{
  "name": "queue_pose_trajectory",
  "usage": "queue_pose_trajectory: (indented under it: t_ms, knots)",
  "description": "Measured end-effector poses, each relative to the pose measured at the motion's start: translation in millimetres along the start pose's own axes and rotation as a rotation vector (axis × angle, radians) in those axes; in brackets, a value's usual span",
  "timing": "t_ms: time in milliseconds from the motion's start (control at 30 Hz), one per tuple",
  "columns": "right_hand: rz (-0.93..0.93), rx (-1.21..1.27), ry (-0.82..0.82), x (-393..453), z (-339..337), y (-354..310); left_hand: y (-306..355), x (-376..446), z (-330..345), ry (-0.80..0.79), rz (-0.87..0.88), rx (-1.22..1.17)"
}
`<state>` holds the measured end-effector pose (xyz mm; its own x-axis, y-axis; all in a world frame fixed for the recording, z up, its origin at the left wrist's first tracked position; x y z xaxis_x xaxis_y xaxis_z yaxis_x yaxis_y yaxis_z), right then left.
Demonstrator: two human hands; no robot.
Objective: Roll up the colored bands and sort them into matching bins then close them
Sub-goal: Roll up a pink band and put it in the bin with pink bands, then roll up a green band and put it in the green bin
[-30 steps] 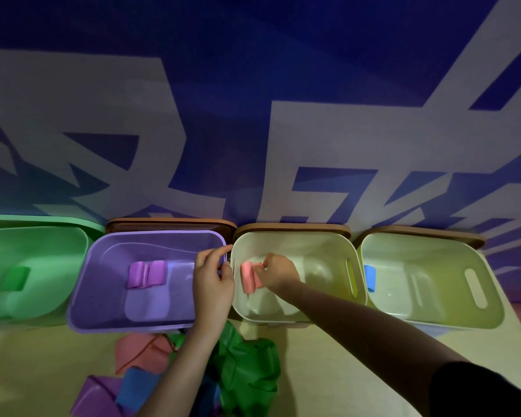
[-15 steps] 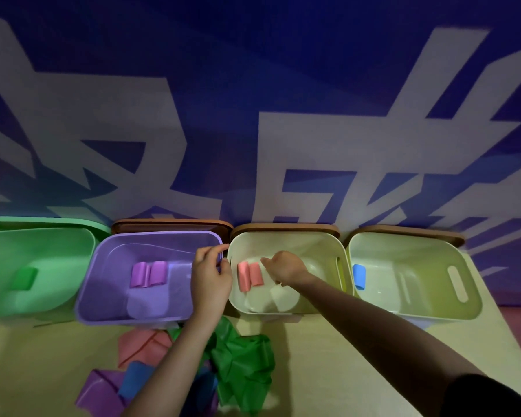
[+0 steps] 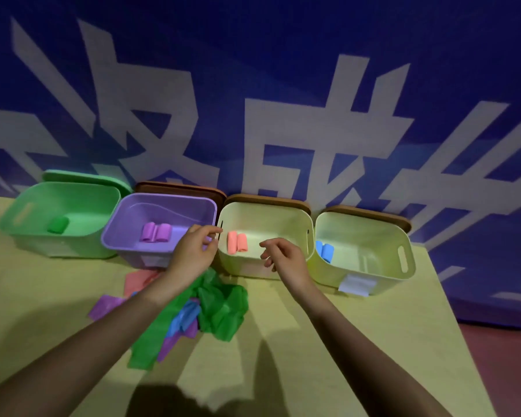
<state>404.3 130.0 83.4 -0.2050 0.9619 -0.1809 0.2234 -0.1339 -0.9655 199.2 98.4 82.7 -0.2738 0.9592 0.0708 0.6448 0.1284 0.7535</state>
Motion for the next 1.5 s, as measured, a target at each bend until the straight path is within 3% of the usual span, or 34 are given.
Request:
queue_pose_trajectory:
  t_ms: [133,233,333,433,633,900,1033,1200,1300,1500]
  knots:
    - [-0.003,-0.026,-0.094,-38,15,26,-21,-66,10,-0.128,-0.029,-0.003]
    - [0.082,-0.112,-0.186,-56,31,59,-57,-105,22,-0.169,-0.184,0.044]
    - [0.164,-0.303,-0.346,-67,52,93,-89,-129,28,-0.167,-0.294,0.155]
    - [0.118,-0.555,-0.476,-71,71,108,-108,-136,26,-0.109,-0.357,0.265]
    - [0.098,-0.649,-0.419,-60,111,109,-150,-126,11,-0.020,-0.520,0.245]
    - [0.216,-0.422,-0.315,-36,173,100,-178,-116,-3,-0.128,-0.651,0.044]
    - [0.316,-0.404,-0.384,-31,196,102,-178,-113,-7,-0.121,-0.668,-0.138]
    - [0.512,-0.133,-0.458,-37,194,81,-150,-92,-19,-0.138,-0.698,-0.409]
    - [0.495,0.022,-0.431,-35,182,61,-122,-82,-27,-0.171,-0.708,-0.626]
    - [0.367,0.371,-0.414,-40,143,16,-67,-81,-44,0.007,-0.576,-0.938]
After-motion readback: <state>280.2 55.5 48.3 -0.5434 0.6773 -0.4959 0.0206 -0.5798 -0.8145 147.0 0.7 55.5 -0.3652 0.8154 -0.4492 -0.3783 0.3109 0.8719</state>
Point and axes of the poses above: each hand's wrist, its own x-axis towards the middle knuckle, its own z-axis out of the palm, y = z × x, the point moved 2 cm from there along x, towards the middle knuckle
